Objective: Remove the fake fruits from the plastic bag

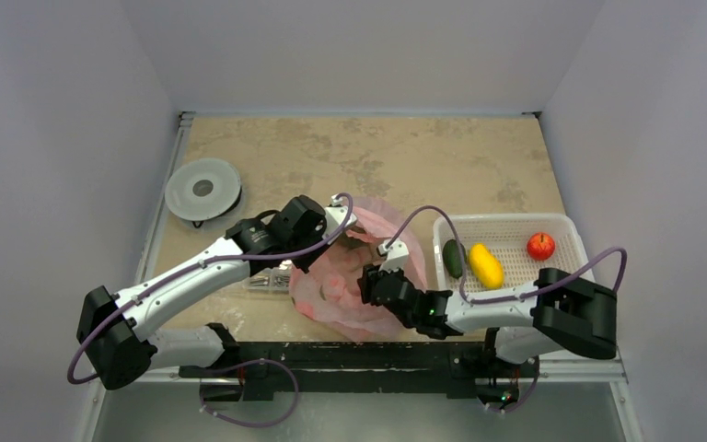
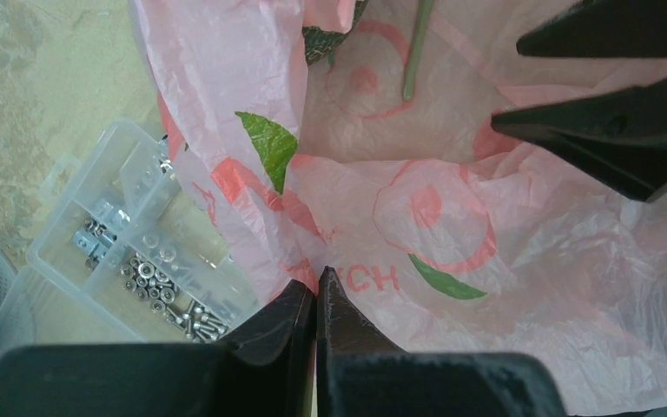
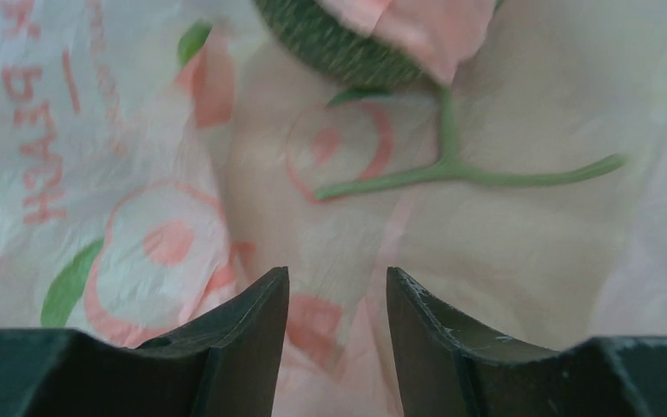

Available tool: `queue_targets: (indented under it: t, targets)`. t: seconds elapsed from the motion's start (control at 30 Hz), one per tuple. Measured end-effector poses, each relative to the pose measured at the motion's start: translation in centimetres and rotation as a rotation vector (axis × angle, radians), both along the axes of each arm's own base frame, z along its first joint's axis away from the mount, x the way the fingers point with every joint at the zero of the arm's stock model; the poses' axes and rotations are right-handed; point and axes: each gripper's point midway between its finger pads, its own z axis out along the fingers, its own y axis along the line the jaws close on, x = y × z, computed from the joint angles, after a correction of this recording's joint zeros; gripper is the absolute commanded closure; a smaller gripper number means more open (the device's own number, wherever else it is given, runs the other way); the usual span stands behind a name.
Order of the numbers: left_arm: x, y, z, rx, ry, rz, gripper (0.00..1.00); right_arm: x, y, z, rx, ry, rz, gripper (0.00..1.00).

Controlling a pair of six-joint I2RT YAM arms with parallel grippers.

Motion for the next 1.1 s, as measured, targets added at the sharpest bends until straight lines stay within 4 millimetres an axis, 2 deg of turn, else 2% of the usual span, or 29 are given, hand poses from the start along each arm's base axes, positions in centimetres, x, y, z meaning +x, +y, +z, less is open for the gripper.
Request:
queue_targets:
  t: [0.17,0.23,0.57,0.67,0.83,0.97,1.1]
  targets:
    - [0.0,0.0,0.0,0.001,-0.001,-0.002,1.00,3.7,-1.3,2.1,0.022,-0.030,-0.184,0.53]
    - [0.0,0.0,0.0,0.002,-0.001,-0.003,1.00,4.7,-1.4,2.2,0.013,-0.028,-0.242,0.44]
    - [0.0,0.0,0.0,0.003,-0.003,-0.005,1.00,7.0,-1.3,-1.3,-0.114,-0.015,-0.378,0.25]
    - [0.0,0.0,0.0,0.003,-0.003,-0.005,1.00,7.7,-1.6,-2.3,-0.140,-0.016,-0.394,0.25]
    - [0.0,0.0,0.0,0.002,-0.003,-0.005,1.00,9.3,-1.7,-3.0,-0.171,-0.043,-0.439,0.34]
    - [0.0,0.0,0.0,0.002,-0.003,-0.006,1.00,9.8,-1.9,-3.1,-0.187,-0.070,-0.470,0.55]
    - [0.0,0.0,0.0,0.002,-0.003,-0.006,1.00,9.8,-2.2,-3.1,-0.186,-0.075,-0.475,0.70]
